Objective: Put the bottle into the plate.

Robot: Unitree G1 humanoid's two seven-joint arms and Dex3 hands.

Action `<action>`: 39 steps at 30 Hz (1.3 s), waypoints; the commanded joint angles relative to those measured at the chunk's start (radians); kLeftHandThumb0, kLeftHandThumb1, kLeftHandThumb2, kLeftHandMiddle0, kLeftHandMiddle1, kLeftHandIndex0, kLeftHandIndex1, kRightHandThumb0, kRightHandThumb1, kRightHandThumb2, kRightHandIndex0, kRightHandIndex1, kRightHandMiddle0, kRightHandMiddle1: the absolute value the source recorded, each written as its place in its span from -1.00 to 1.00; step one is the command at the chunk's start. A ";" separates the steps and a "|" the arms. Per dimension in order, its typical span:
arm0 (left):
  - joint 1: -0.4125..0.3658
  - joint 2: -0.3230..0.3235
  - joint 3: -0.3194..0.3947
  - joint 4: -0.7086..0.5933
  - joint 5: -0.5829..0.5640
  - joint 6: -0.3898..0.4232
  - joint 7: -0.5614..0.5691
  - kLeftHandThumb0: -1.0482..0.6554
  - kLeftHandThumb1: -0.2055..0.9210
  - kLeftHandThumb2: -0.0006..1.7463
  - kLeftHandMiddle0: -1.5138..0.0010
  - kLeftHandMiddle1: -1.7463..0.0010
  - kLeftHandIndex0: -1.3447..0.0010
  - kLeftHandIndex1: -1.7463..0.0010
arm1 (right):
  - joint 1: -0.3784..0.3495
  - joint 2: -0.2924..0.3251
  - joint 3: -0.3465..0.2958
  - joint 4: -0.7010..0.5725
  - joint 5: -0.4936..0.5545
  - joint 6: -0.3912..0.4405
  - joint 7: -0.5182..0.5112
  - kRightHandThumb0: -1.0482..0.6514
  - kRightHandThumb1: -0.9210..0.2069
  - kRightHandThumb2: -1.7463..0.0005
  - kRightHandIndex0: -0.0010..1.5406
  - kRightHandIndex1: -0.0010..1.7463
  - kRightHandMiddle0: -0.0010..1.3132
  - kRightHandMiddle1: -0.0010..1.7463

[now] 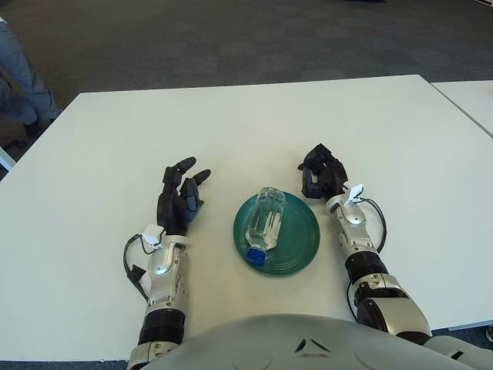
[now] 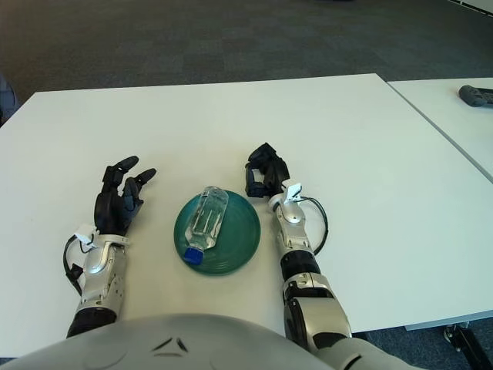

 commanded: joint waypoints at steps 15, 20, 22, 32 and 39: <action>0.041 0.022 0.019 -0.039 -0.024 0.021 -0.023 -0.65 1.00 -0.25 0.40 0.05 0.69 -0.29 | 0.065 0.024 0.004 0.050 0.007 -0.056 0.020 0.22 0.36 -0.72 -0.05 1.00 -0.19 0.94; 0.050 0.020 0.016 -0.054 -0.024 0.027 -0.024 -0.66 1.00 -0.28 0.39 0.05 0.66 -0.30 | 0.112 0.048 0.027 -0.066 0.004 -0.044 0.018 0.22 0.32 -0.70 -0.08 1.00 -0.25 0.99; 0.052 0.018 0.015 -0.056 -0.024 0.027 -0.025 -0.65 1.00 -0.28 0.39 0.05 0.66 -0.30 | 0.129 0.049 0.033 -0.109 0.005 -0.033 0.021 0.22 0.29 -0.68 -0.08 0.97 -0.27 0.99; 0.057 0.008 0.012 -0.064 -0.035 0.021 -0.032 -0.65 1.00 -0.29 0.36 0.03 0.63 -0.31 | 0.232 0.046 0.053 -0.274 0.030 0.006 0.050 0.22 0.22 -0.60 -0.08 0.90 -0.31 1.00; 0.065 0.005 0.007 -0.083 -0.019 0.024 -0.024 -0.65 1.00 -0.28 0.37 0.04 0.61 -0.32 | 0.325 0.050 0.062 -0.412 0.031 0.038 0.037 0.22 0.31 -0.68 -0.10 0.99 -0.18 0.94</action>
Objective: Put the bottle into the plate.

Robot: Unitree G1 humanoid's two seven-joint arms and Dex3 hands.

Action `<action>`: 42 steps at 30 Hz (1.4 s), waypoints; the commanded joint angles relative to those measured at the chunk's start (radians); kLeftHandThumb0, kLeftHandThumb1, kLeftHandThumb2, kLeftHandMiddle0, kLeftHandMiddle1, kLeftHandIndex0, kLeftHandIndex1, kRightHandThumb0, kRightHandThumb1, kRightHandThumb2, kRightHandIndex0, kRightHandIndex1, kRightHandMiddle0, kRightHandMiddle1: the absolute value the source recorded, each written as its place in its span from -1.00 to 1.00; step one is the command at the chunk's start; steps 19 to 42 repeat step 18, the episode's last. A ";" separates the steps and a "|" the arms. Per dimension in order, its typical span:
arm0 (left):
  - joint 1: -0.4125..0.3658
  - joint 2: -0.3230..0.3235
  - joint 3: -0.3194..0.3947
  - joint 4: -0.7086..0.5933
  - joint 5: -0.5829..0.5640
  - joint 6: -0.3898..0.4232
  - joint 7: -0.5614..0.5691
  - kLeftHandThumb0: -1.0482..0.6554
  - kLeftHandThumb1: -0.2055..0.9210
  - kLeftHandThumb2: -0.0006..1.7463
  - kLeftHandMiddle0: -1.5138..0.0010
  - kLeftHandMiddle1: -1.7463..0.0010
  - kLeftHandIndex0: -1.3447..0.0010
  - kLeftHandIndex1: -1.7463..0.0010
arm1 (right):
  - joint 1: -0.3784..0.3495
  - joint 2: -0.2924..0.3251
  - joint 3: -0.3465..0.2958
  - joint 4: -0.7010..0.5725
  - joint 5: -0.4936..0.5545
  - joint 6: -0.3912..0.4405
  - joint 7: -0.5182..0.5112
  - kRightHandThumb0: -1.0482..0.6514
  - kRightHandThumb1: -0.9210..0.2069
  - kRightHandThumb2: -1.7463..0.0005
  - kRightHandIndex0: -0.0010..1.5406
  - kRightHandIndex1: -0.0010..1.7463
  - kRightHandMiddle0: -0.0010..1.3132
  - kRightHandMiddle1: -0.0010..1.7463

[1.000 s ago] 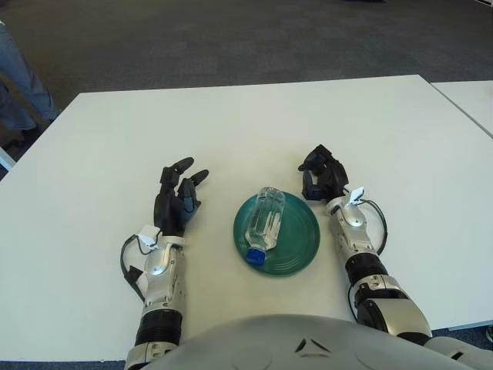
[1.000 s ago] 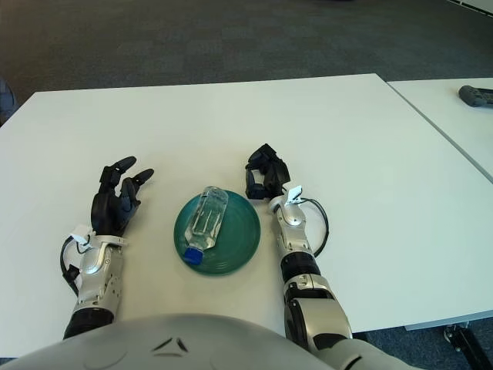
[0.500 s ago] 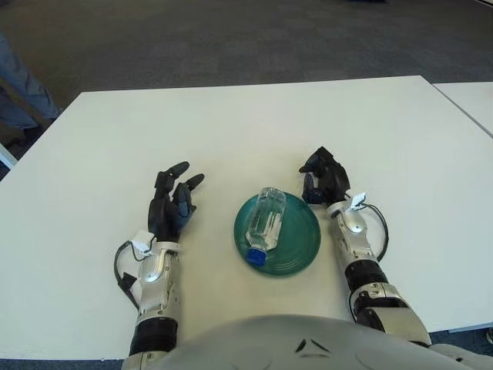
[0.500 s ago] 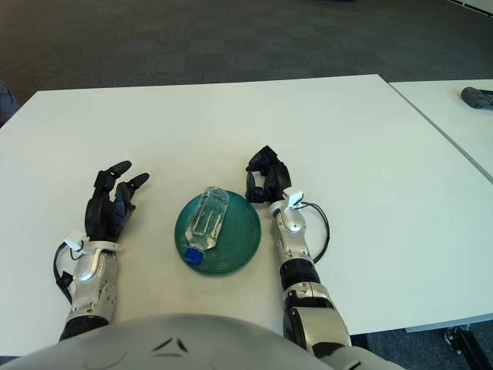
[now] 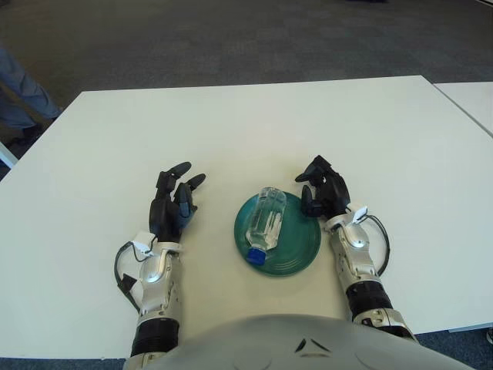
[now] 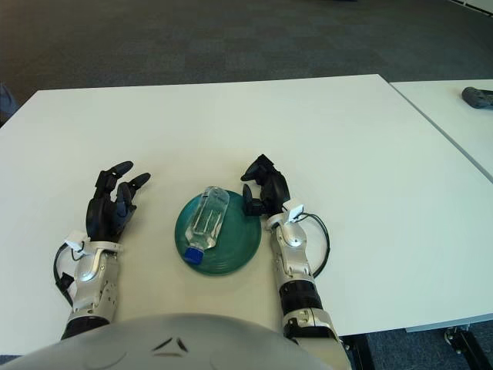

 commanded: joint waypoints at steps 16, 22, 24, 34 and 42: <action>0.026 0.006 -0.017 -0.060 0.031 0.034 0.003 -0.64 1.00 -0.29 0.40 0.08 0.65 -0.28 | 0.100 -0.006 0.011 -0.132 -0.004 0.014 -0.035 0.22 0.45 -0.68 -0.06 1.00 0.13 0.66; 0.027 0.006 -0.017 -0.061 0.026 0.037 -0.001 -0.64 1.00 -0.29 0.40 0.08 0.66 -0.28 | 0.099 -0.011 0.010 -0.132 -0.002 0.017 -0.034 0.22 0.46 -0.69 -0.05 1.00 0.15 0.65; 0.027 0.006 -0.017 -0.061 0.026 0.037 -0.001 -0.64 1.00 -0.29 0.40 0.08 0.66 -0.28 | 0.099 -0.011 0.010 -0.132 -0.002 0.017 -0.034 0.22 0.46 -0.69 -0.05 1.00 0.15 0.65; 0.027 0.006 -0.017 -0.061 0.026 0.037 -0.001 -0.64 1.00 -0.29 0.40 0.08 0.66 -0.28 | 0.099 -0.011 0.010 -0.132 -0.002 0.017 -0.034 0.22 0.46 -0.69 -0.05 1.00 0.15 0.65; 0.027 0.006 -0.017 -0.061 0.026 0.037 -0.001 -0.64 1.00 -0.29 0.40 0.08 0.66 -0.28 | 0.099 -0.011 0.010 -0.132 -0.002 0.017 -0.034 0.22 0.46 -0.69 -0.05 1.00 0.15 0.65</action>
